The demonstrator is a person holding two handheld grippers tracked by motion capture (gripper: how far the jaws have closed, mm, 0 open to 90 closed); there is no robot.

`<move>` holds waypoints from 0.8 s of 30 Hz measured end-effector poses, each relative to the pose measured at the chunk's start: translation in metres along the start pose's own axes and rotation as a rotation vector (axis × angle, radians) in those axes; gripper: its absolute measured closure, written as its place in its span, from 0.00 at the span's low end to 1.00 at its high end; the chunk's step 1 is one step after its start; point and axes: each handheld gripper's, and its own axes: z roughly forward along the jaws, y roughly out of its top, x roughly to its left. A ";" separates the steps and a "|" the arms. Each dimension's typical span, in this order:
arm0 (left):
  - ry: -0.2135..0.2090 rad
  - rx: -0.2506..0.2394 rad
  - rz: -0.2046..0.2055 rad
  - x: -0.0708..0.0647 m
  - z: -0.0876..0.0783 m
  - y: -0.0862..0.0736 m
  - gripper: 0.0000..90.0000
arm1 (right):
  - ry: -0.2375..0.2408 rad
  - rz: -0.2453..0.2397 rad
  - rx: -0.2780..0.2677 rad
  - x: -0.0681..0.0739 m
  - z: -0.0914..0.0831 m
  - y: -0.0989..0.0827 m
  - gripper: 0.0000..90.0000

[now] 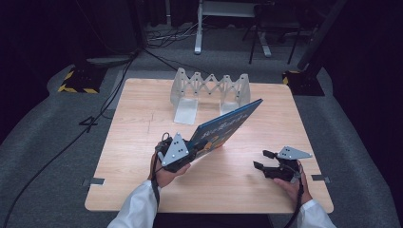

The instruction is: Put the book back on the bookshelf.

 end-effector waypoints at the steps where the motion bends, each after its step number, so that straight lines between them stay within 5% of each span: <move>1: 0.010 0.004 -0.001 0.001 -0.001 0.000 0.92 | 0.003 0.001 0.008 0.000 0.001 0.000 0.37; 10: 0.100 0.050 0.030 0.016 -0.014 0.002 0.92 | 0.056 -0.050 0.057 0.006 0.003 -0.003 0.43; 18: 0.175 0.091 0.046 0.029 -0.027 0.005 0.92 | 0.084 -0.173 0.152 0.020 0.013 -0.005 0.42; 24: 0.221 0.115 0.056 0.040 -0.031 0.007 0.92 | 0.083 -0.174 0.168 0.020 0.014 -0.005 0.42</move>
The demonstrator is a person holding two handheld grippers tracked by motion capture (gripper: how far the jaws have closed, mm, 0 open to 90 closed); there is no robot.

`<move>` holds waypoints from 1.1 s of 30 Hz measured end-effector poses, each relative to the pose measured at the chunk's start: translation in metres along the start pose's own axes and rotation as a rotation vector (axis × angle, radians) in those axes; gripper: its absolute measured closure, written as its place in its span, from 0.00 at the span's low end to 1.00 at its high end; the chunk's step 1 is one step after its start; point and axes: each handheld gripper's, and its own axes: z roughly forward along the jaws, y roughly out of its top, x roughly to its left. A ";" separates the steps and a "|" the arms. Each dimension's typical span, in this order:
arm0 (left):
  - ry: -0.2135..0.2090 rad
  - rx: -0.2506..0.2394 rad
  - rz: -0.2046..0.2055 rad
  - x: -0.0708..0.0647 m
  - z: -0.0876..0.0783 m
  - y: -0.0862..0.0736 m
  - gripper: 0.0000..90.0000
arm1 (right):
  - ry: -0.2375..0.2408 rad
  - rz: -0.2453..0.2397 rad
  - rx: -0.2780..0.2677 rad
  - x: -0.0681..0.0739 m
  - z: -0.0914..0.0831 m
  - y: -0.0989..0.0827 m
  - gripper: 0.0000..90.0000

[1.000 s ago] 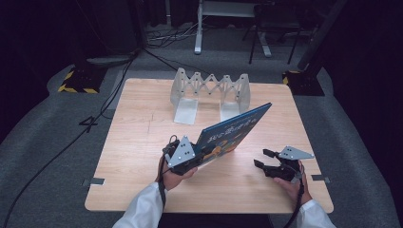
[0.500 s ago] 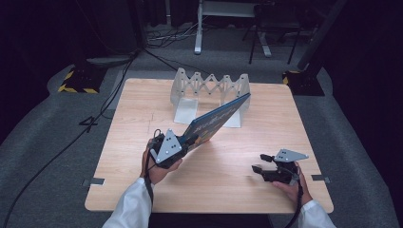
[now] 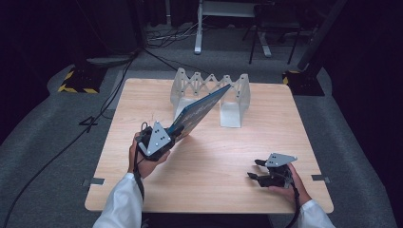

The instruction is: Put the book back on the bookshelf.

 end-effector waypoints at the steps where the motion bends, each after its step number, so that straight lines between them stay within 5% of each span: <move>1: 0.010 0.004 0.002 0.001 0.000 0.000 0.92 | 0.002 -0.002 0.004 0.000 0.001 0.000 0.42; 11: 0.070 0.038 0.056 0.009 0.009 0.006 0.92 | 0.024 0.015 0.005 -0.002 0.002 0.000 0.41; 24: 0.152 -0.010 -0.090 0.031 0.031 0.007 0.92 | 0.038 0.015 0.006 -0.002 0.002 0.000 0.41; 33: 0.196 -0.081 -0.266 0.041 0.048 -0.009 0.92 | 0.045 0.010 0.005 -0.002 0.002 0.000 0.41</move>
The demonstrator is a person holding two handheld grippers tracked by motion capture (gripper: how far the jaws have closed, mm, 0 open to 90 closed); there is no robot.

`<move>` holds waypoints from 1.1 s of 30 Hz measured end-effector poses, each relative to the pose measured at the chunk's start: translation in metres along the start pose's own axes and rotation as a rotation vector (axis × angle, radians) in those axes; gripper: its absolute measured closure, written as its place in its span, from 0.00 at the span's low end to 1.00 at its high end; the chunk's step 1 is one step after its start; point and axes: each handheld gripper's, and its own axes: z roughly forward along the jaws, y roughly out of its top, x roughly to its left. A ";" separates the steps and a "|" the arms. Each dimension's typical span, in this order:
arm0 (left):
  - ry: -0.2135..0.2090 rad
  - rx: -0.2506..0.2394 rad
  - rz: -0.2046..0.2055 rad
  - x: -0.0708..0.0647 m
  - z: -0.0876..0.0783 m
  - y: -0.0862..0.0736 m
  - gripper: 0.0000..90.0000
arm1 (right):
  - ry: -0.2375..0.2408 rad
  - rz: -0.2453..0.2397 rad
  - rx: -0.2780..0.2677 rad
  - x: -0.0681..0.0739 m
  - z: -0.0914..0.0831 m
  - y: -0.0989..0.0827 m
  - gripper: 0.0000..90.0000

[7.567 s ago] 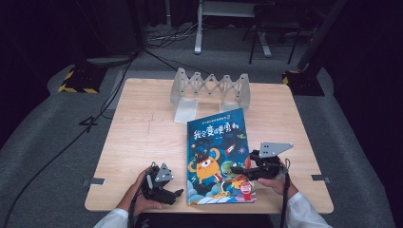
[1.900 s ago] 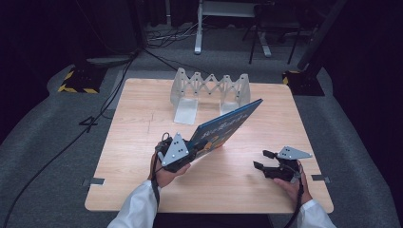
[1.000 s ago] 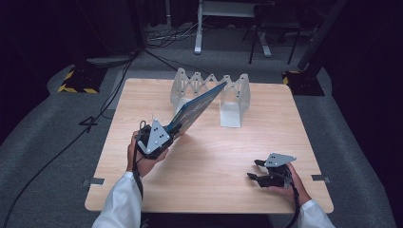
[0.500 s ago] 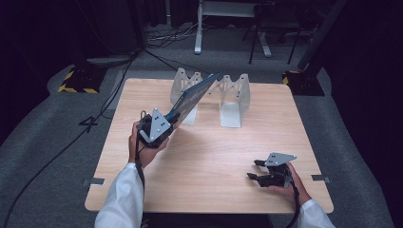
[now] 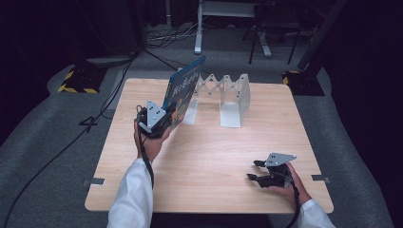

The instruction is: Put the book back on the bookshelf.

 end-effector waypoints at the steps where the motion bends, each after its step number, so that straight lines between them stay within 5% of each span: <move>1: 0.002 -0.005 -0.011 0.000 0.001 -0.001 0.92 | 0.001 -0.001 0.001 0.000 0.000 0.000 0.41; 16: 0.050 0.013 -0.093 -0.004 0.017 -0.027 0.92 | 0.009 -0.003 -0.001 0.000 0.001 0.000 0.38; 33: 0.085 0.052 -0.151 -0.006 0.042 -0.029 0.92 | 0.019 -0.007 0.000 0.001 0.001 0.000 0.36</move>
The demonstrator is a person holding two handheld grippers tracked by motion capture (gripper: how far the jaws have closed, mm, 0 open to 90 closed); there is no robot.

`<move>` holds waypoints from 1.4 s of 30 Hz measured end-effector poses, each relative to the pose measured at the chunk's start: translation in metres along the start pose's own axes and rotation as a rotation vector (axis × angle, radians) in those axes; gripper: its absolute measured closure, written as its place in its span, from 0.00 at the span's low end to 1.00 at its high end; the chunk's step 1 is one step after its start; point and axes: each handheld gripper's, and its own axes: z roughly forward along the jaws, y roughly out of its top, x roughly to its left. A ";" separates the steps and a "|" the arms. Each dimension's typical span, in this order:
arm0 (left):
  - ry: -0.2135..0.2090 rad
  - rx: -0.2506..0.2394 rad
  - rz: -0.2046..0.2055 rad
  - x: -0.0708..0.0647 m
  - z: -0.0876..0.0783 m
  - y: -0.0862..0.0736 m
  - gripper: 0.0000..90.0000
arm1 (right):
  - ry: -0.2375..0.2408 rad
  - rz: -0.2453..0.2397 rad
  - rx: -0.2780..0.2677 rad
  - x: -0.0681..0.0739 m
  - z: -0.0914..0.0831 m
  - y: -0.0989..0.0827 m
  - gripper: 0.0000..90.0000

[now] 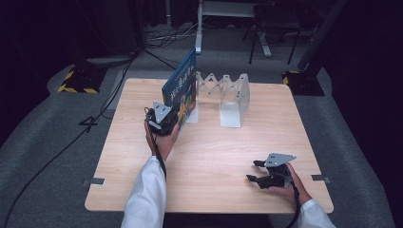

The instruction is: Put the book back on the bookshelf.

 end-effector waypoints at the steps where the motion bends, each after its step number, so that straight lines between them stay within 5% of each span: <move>1: 0.000 0.002 0.004 0.000 0.001 0.000 0.92 | -0.001 -0.001 0.001 0.000 0.000 0.000 0.36; 13: 0.008 0.023 0.036 -0.007 0.018 0.008 0.92 | -0.009 0.004 0.001 0.000 0.000 0.000 0.35; 22: 0.025 0.014 -0.004 -0.005 0.029 0.010 0.91 | -0.022 0.003 0.000 0.000 -0.001 0.000 0.36; 29: 0.056 0.030 0.023 -0.001 0.031 0.006 0.87 | -0.022 0.005 -0.001 0.000 0.000 0.000 0.36; 42: 0.052 0.062 0.020 0.008 0.028 -0.007 0.83 | -0.019 0.010 0.001 -0.001 0.000 0.000 0.36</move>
